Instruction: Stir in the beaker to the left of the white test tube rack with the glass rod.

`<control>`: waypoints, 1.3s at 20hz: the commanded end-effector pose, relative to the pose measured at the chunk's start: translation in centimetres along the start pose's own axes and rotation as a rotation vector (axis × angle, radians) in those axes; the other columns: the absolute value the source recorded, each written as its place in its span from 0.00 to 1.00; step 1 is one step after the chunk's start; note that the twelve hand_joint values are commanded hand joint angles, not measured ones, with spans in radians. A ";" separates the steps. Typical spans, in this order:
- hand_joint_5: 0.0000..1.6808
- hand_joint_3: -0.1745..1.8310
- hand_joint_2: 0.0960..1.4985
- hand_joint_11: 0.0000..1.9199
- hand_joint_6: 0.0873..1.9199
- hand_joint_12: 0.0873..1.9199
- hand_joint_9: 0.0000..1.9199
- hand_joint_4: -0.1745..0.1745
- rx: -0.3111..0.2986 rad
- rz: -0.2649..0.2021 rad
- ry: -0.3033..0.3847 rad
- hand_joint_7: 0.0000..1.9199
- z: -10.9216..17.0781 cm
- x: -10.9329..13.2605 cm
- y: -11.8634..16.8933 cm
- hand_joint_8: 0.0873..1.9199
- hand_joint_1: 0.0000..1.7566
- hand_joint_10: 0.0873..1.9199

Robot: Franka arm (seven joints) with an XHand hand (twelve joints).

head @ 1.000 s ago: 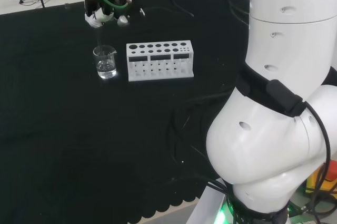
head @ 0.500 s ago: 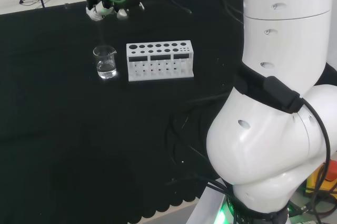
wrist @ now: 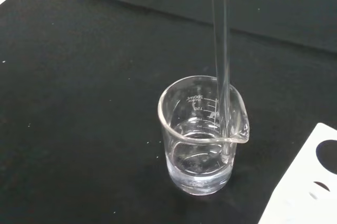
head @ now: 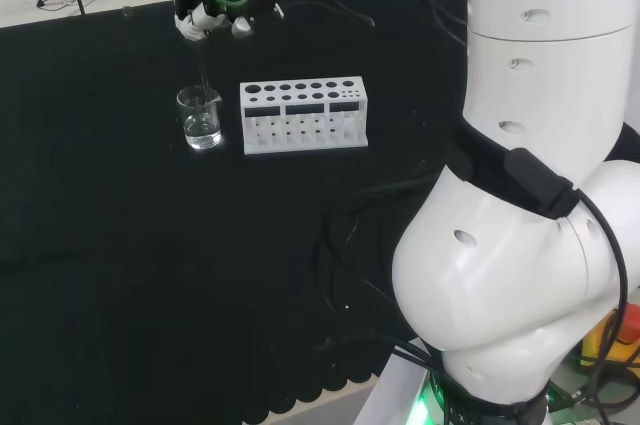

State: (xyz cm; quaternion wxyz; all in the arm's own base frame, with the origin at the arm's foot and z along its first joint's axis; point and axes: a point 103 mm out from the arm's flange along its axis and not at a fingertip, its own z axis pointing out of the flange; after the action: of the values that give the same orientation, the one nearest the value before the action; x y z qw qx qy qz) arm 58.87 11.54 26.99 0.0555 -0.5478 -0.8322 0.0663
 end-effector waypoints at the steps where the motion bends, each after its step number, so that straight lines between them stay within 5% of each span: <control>1: 0.85 0.00 0.72 0.87 0.00 0.29 0.80 0.00 0.003 -0.028 0.000 0.57 -0.3 2.6 0.1 0.57 0.74 0.47; 6: 0.85 0.00 0.72 0.87 0.00 0.29 0.80 0.00 -0.005 -0.045 0.001 0.57 -0.3 3.6 0.7 0.57 0.74 0.47; 14: 0.85 0.00 0.72 0.87 0.00 0.29 0.80 0.00 0.005 -0.028 -0.002 0.57 -0.5 0.1 2.4 0.57 0.74 0.47; 19: 0.85 0.00 0.72 0.87 0.00 0.29 0.80 0.00 0.008 -0.009 -0.007 0.57 -0.7 -1.1 1.0 0.57 0.74 0.47; 26: 0.85 0.00 0.72 0.87 0.00 0.29 0.80 0.00 -0.016 -0.017 -0.001 0.57 -1.1 0.3 -1.5 0.57 0.74 0.47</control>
State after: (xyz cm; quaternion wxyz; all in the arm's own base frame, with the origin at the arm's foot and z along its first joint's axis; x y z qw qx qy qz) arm 59.29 11.57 27.66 0.0541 -0.5401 -0.8372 0.0659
